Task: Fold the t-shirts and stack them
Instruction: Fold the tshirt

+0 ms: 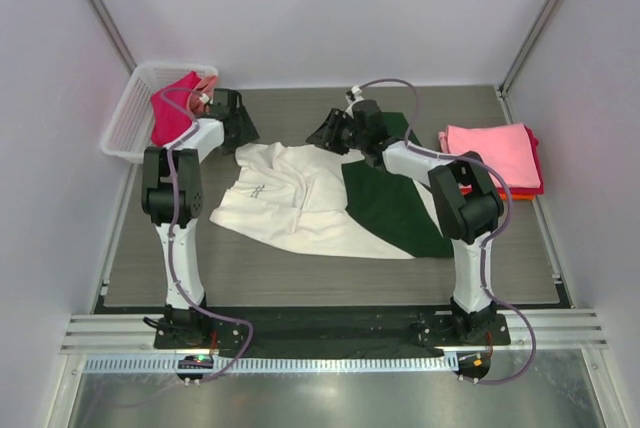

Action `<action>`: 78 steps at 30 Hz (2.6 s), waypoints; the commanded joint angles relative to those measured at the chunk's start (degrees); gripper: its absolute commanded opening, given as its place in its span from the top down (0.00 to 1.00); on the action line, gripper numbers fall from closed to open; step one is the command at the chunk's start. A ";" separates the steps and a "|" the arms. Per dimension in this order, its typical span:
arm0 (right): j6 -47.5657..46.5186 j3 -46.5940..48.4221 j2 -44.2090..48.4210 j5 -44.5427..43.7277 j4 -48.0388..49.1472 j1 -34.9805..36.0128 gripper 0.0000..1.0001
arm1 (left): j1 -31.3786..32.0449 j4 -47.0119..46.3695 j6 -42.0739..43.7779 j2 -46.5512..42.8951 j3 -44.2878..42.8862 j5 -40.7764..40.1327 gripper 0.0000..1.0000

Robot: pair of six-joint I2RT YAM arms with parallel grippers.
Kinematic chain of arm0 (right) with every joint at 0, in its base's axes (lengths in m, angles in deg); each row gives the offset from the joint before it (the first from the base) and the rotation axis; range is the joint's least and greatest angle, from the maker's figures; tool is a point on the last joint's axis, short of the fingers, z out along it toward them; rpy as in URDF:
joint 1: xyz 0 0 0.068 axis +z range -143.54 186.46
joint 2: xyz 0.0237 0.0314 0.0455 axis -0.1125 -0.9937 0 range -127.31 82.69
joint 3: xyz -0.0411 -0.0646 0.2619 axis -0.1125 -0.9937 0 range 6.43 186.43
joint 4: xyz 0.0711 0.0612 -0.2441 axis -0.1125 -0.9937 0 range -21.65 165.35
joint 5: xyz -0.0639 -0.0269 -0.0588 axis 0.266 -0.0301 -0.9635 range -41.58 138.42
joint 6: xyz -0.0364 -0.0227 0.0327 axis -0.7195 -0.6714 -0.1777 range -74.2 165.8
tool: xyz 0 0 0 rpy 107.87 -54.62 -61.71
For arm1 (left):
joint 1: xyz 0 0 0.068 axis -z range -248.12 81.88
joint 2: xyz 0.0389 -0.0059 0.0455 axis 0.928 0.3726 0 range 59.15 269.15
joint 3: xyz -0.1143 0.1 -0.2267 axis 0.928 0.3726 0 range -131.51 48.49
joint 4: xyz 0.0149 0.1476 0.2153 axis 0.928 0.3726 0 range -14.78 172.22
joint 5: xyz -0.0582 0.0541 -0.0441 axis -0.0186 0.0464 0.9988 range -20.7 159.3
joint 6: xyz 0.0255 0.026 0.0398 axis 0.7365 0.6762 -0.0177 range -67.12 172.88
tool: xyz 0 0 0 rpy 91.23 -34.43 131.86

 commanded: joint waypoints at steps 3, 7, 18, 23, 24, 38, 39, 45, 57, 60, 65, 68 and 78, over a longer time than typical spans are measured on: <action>-1.12 5.94 4.57 -1.66 -1.35 -5.04 0.55 | -0.84 3.44 -0.58 4.03 -5.10 6.54 0.40; -0.59 10.59 3.43 -5.78 -4.32 -10.48 0.56 | -0.92 2.83 -1.63 4.74 -3.96 8.49 0.66; -15.96 46.78 -19.67 -31.08 -36.23 -14.27 0.46 | -3.46 -6.39 -2.42 -8.59 7.36 -11.19 1.00; -18.87 50.95 -25.04 -34.27 -38.00 -15.42 0.33 | -5.67 -12.89 -5.68 -14.77 17.38 -12.87 1.00; -19.05 52.17 -25.83 -34.01 -37.91 -15.68 0.32 | -7.41 -13.42 -5.77 -15.21 17.57 -12.87 1.00; -19.22 58.33 -33.84 -29.08 -37.47 -17.35 0.33 | -7.25 -14.05 -4.80 -9.69 13.71 -5.49 1.00; -19.48 58.16 -34.10 -29.00 -36.95 -17.27 0.33 | -7.34 -14.13 -4.80 -9.33 13.53 -4.62 1.00; -20.54 59.92 -35.77 -22.61 -36.68 -17.27 0.36 | -6.81 -14.04 -4.54 -8.89 13.18 -4.17 1.00; -20.98 56.14 -33.40 -18.45 -37.12 -17.70 0.79 | -6.55 -13.43 -4.18 -9.59 13.79 -6.37 1.00; -19.75 55.87 -32.70 -19.33 -37.03 -18.67 0.99 | -6.55 -13.25 -4.10 -9.68 13.62 -6.37 1.00; -15.81 52.81 -29.80 -24.25 -36.07 -21.30 0.99 | -6.46 -13.08 -4.01 -9.07 13.35 -5.93 1.00; -15.09 49.20 -27.34 -24.78 -34.05 -21.75 0.99 | -6.46 -13.08 -3.92 -8.98 13.27 -5.75 1.00; -14.65 42.17 -22.41 -17.58 -26.41 -22.45 0.99 | -6.46 -12.99 -2.87 -8.45 12.30 -5.40 1.00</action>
